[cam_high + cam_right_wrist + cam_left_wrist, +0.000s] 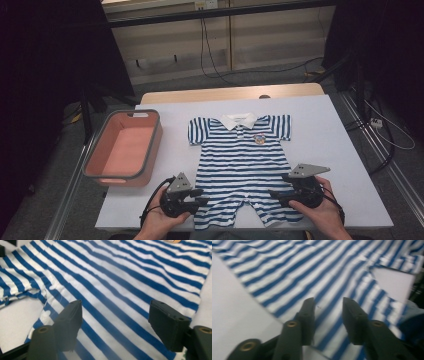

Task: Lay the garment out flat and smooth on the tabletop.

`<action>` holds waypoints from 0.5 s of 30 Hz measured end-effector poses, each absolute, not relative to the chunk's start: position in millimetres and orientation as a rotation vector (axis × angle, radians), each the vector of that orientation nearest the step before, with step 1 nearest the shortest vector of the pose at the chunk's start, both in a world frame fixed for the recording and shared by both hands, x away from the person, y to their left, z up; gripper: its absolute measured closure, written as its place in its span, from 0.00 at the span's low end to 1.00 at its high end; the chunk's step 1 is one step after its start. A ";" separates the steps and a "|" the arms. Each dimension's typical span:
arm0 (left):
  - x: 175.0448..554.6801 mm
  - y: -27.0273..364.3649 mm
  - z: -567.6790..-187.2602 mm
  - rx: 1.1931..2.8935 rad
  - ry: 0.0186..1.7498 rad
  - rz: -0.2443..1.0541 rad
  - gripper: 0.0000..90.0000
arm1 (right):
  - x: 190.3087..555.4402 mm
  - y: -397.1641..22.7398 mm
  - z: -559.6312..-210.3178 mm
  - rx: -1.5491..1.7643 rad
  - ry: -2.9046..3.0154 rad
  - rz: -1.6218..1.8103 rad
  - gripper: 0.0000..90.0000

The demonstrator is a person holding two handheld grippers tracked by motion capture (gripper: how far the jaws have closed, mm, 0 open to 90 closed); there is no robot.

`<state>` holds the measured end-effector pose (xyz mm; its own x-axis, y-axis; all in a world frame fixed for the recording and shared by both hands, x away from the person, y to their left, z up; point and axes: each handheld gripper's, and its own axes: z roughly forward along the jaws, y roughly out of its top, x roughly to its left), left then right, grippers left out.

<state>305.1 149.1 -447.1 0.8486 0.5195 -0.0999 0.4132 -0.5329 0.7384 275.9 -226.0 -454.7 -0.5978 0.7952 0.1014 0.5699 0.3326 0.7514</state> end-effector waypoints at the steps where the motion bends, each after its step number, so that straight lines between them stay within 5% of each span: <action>1: 308.1 151.0 -448.4 2.201 0.689 0.172 0.62 | 276.1 -226.2 -454.0 1.226 2.308 1.136 0.27; 12: 324.1 164.2 -451.6 2.129 0.819 0.369 0.17 | 281.7 -226.1 -451.9 1.215 2.255 1.151 0.12; 15: 326.2 165.1 -451.1 2.123 0.821 0.382 0.14 | 279.9 -228.1 -451.1 1.210 2.249 1.173 0.09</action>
<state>326.2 165.1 -451.1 0.7427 0.6696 -0.0091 0.4247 -0.4605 0.7794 279.9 -228.1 -451.1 -0.5849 0.8061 0.0896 0.5350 0.3005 0.7896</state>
